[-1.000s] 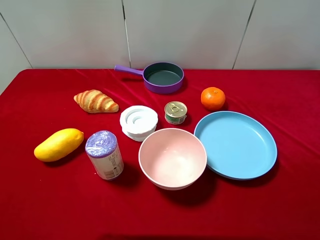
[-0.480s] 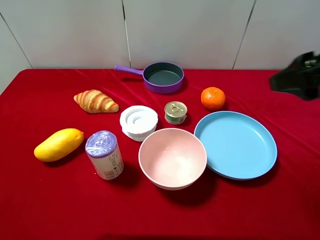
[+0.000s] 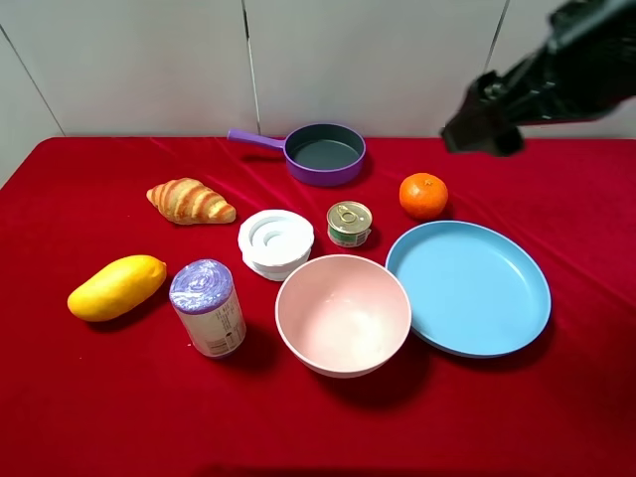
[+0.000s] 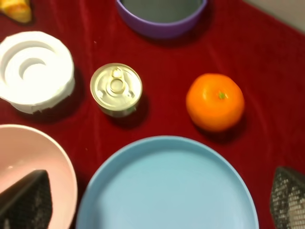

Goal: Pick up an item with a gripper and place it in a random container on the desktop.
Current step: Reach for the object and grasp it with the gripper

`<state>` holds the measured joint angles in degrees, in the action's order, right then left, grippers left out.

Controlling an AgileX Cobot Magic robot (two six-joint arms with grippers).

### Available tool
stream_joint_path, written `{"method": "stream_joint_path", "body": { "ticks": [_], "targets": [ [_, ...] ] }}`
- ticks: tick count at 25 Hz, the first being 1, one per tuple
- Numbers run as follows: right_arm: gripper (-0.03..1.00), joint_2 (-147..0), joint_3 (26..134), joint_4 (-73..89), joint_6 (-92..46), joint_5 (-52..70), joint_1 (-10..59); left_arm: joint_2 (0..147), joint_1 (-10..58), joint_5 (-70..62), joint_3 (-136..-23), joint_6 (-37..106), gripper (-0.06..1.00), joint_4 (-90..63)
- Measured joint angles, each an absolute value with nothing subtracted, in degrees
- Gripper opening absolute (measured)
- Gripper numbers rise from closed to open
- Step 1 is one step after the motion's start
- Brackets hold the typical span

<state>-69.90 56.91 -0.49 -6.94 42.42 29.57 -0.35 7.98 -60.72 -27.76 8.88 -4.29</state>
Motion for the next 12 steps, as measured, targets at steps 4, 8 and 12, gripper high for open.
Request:
{"method": "stream_joint_path", "body": {
  "ticks": [4,8,12],
  "targets": [
    [0.69,-74.31,60.14,-0.71,-7.68,42.38,31.79,-0.35,7.98,-60.72,-27.76,8.88,0.98,-4.29],
    [0.69,-77.84,62.92,-1.48,-8.14,42.38,34.13,-0.35,7.98,-60.72,-27.76,8.88,0.98,-4.29],
    [0.69,-80.92,65.59,-2.73,-8.32,42.43,36.27,-0.35,7.98,-60.72,-27.76,8.88,0.98,-4.29]
  ]
}}
